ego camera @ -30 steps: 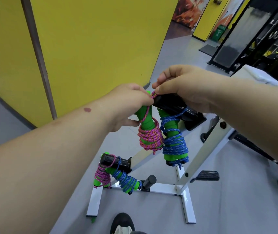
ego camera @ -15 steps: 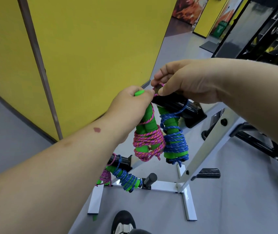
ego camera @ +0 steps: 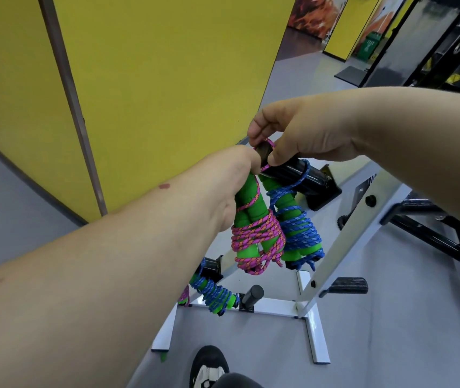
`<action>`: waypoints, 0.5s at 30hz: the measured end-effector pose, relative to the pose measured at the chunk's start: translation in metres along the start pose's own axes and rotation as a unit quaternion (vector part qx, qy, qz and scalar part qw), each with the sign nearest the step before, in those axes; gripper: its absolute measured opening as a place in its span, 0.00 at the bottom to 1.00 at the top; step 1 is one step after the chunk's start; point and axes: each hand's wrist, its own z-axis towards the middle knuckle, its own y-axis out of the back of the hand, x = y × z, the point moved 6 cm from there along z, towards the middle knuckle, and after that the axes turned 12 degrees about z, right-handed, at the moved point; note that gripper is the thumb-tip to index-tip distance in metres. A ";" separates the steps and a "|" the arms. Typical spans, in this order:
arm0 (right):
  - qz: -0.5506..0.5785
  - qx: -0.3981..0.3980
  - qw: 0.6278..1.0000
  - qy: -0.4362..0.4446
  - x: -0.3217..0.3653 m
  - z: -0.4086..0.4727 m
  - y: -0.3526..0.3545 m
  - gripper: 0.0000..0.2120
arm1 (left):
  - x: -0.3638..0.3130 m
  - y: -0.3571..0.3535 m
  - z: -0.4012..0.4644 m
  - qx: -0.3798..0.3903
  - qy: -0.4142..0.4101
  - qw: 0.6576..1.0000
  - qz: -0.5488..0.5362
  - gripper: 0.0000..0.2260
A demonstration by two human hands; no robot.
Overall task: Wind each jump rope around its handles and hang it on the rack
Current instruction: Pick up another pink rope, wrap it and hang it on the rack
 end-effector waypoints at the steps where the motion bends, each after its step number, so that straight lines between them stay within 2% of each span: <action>1: -0.025 -0.002 1.000 0.004 0.001 -0.001 0.000 0.21 | 0.002 -0.001 0.001 -0.001 0.002 1.000 0.012 0.05; 4: -0.096 -0.021 0.995 0.023 0.005 -0.004 0.001 0.19 | 0.011 -0.006 0.001 0.009 0.002 1.000 0.025 0.15; 7: -0.151 -0.044 0.987 0.036 0.010 -0.007 0.003 0.19 | 0.016 -0.004 0.002 0.016 -0.027 1.000 -0.003 0.11; 9: -0.197 -0.056 0.978 0.043 0.014 -0.008 0.004 0.19 | 0.013 0.003 0.005 0.006 -0.081 0.996 -0.023 0.07; 12: -0.234 -0.076 0.968 0.053 0.017 -0.006 0.005 0.19 | 0.005 0.014 0.005 -0.023 -0.179 0.983 0.016 0.09; 15: -0.239 -0.054 0.969 0.018 0.005 -0.001 0.006 0.20 | 0.002 0.017 0.007 -0.025 -0.190 0.980 0.056 0.11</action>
